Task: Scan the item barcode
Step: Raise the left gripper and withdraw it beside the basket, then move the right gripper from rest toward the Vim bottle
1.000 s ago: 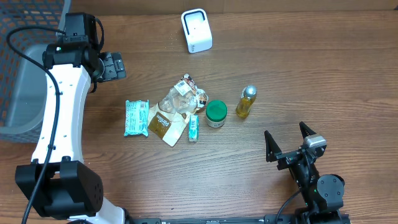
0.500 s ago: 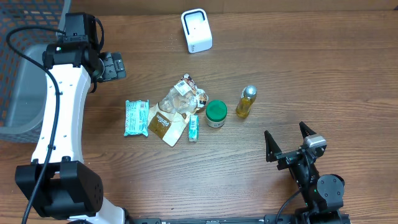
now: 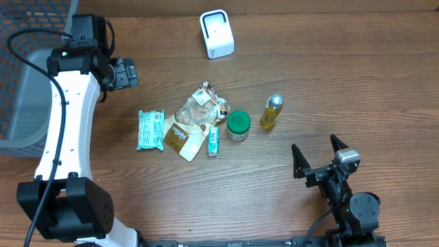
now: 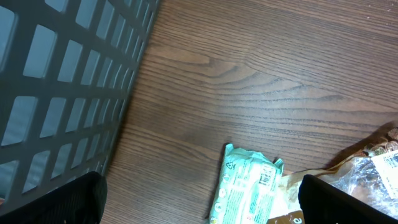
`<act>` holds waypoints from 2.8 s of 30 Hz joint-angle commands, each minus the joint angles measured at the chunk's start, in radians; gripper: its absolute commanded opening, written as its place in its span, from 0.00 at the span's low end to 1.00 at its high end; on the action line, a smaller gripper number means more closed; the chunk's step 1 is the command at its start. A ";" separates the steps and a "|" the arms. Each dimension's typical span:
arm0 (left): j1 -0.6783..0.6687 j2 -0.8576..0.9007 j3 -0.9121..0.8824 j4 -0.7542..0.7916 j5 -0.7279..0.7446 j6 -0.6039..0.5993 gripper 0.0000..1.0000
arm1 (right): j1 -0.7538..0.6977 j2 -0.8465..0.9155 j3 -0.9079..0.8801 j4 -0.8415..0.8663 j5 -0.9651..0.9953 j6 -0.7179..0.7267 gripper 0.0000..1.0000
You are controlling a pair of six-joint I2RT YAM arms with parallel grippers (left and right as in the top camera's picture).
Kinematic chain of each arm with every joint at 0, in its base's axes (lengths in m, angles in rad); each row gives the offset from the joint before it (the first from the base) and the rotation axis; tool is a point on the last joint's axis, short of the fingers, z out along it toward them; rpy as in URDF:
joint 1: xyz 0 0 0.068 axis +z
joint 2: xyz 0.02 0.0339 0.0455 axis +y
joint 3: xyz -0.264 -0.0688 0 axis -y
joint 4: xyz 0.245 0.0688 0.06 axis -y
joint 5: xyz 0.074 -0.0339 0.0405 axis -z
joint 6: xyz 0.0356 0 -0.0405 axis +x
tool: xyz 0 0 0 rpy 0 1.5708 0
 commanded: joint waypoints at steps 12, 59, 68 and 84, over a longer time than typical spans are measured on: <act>-0.002 -0.008 0.018 0.001 -0.006 0.002 1.00 | 0.000 -0.003 -0.005 0.005 0.009 0.003 1.00; -0.002 -0.008 0.018 0.001 -0.006 0.002 1.00 | 0.000 -0.003 -0.005 0.001 0.053 -0.001 1.00; -0.002 -0.008 0.018 0.001 -0.006 0.002 1.00 | 0.000 -0.003 -0.005 0.017 0.053 -0.001 1.00; -0.002 -0.008 0.018 0.001 -0.006 0.002 1.00 | 0.000 -0.003 0.016 0.027 -0.136 0.003 1.00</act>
